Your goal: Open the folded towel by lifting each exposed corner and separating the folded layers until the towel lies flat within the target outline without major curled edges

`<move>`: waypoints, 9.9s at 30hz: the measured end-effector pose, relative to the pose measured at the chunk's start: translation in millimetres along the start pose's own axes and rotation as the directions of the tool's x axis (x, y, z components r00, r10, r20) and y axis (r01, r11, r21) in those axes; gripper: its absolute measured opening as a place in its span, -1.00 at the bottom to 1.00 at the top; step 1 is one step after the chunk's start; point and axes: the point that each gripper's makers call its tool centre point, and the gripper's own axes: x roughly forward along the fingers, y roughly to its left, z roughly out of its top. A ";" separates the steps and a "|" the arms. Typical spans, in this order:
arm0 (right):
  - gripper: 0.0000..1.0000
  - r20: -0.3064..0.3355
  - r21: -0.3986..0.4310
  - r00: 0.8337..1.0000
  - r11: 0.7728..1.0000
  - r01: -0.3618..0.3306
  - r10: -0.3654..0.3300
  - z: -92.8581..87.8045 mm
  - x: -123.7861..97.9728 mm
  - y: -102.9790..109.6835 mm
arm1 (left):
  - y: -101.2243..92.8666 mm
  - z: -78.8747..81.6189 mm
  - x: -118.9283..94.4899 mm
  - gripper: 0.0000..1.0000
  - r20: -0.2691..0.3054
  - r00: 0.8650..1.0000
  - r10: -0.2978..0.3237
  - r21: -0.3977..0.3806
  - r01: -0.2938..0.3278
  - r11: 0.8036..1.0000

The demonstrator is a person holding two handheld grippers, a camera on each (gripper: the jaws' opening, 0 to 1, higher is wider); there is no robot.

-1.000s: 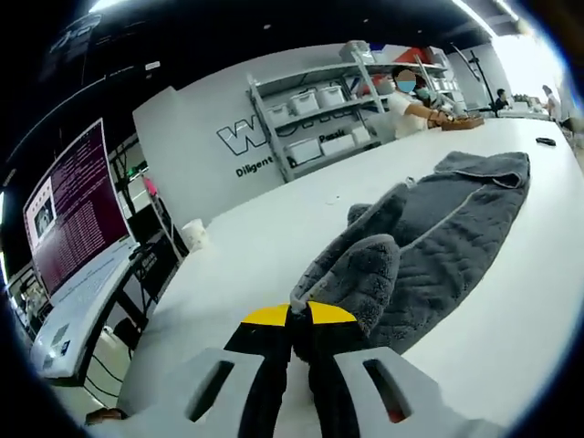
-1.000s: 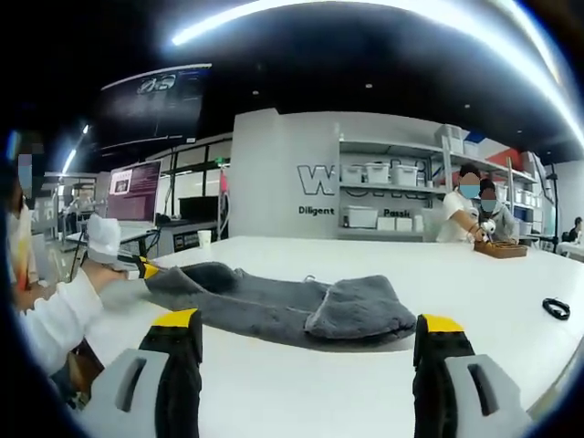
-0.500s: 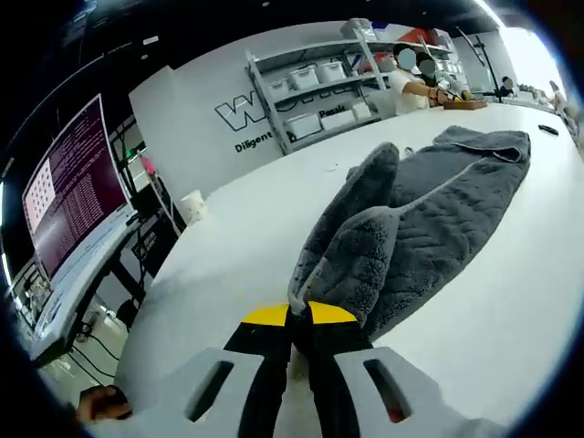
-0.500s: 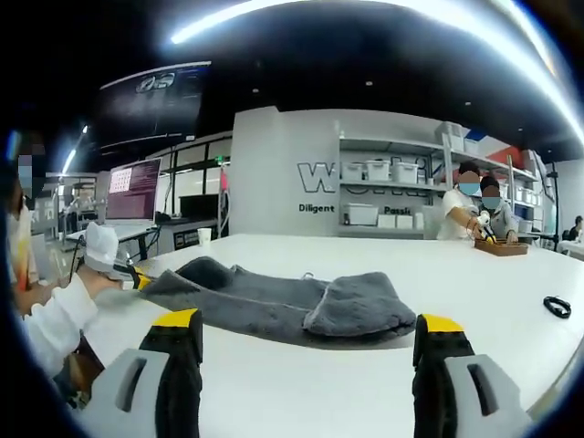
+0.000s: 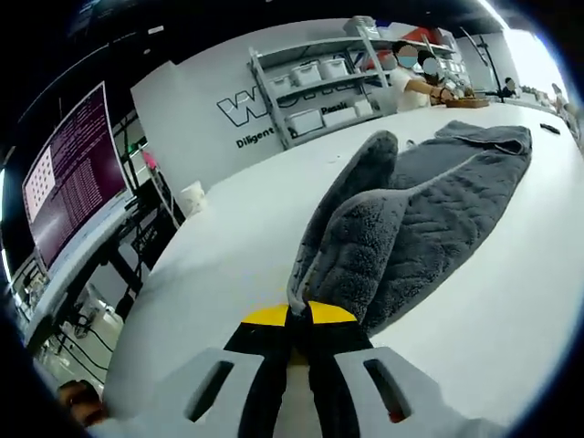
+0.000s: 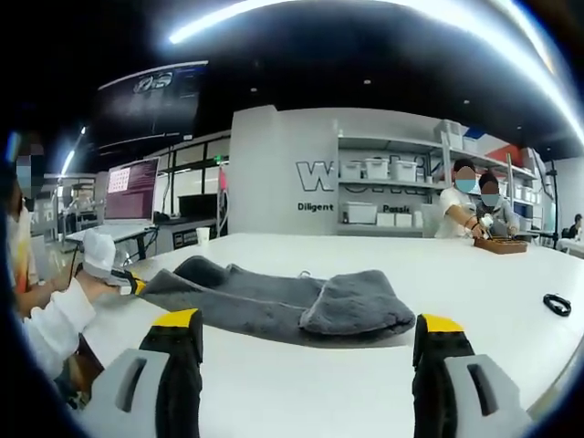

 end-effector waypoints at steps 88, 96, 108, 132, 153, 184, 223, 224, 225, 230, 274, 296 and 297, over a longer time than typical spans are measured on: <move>0.31 -0.180 -0.578 0.983 0.804 -0.140 0.042 -36.8 102.3 -31.0 | -117.3 109.5 -150.7 0.99 0.393 0.878 -0.274 -0.073 0.327 0.942; 0.10 -0.209 -0.631 0.976 0.755 -0.178 0.057 -57.0 129.6 -16.9 | -113.6 106.9 -149.3 0.99 0.391 0.881 -0.266 -0.083 0.322 0.943; -0.38 -0.263 -0.625 0.960 0.741 -0.247 0.098 -72.3 145.0 -6.6 | -110.9 104.8 -145.4 0.97 0.390 0.882 -0.263 -0.091 0.322 0.942; -1.00 -0.230 -0.267 0.939 0.911 -0.314 0.256 -38.1 119.4 -30.0 | -107.6 104.1 -145.5 0.94 0.398 0.880 -0.258 -0.100 0.321 0.942; -1.00 0.025 0.048 1.000 0.999 0.004 -0.005 28.7 114.5 -164.1 | -101.8 101.4 -147.7 0.93 0.402 0.883 -0.243 -0.111 0.310 0.944; -1.00 -0.234 0.013 0.900 0.924 0.381 -0.368 -61.7 75.9 -305.0 | -100.4 99.2 -149.1 0.92 0.401 0.885 -0.236 -0.117 0.305 0.945; 0.19 0.150 -0.007 0.979 0.990 0.143 -0.140 40.7 15.2 -217.0 | -105.0 96.3 -141.6 0.91 0.382 0.889 -0.251 -0.113 0.315 0.942; 0.24 0.151 -0.011 0.982 0.993 0.115 -0.112 44.0 12.9 -203.0 | -105.5 96.3 -141.2 0.91 0.381 0.889 -0.252 -0.113 0.315 0.942; 0.27 0.152 -0.015 0.985 0.996 0.087 -0.084 47.4 10.6 -189.0 | -106.2 96.4 -140.8 0.91 0.381 0.890 -0.252 -0.112 0.315 0.943; 0.53 0.131 -0.062 0.991 0.998 0.009 -0.001 51.8 0.0 -135.0 | -112.3 96.7 -139.4 0.91 0.373 0.889 -0.266 -0.101 0.324 0.941; 0.99 0.008 -0.129 0.994 0.986 -0.107 0.109 13.0 -29.3 -49.3 | -75.7 170.3 3.2 0.69 0.517 0.523 -0.678 0.180 0.708 0.683; 0.99 -0.005 -0.136 0.995 0.985 -0.103 0.104 9.6 -34.0 -56.1 | -138.0 129.4 36.8 -0.45 0.244 0.507 -0.827 0.250 0.791 0.558; 0.98 -0.005 -0.135 0.994 0.985 -0.105 0.105 9.4 -33.9 -55.7 | -135.5 132.1 38.9 -0.51 0.253 0.521 -0.815 0.251 0.779 0.575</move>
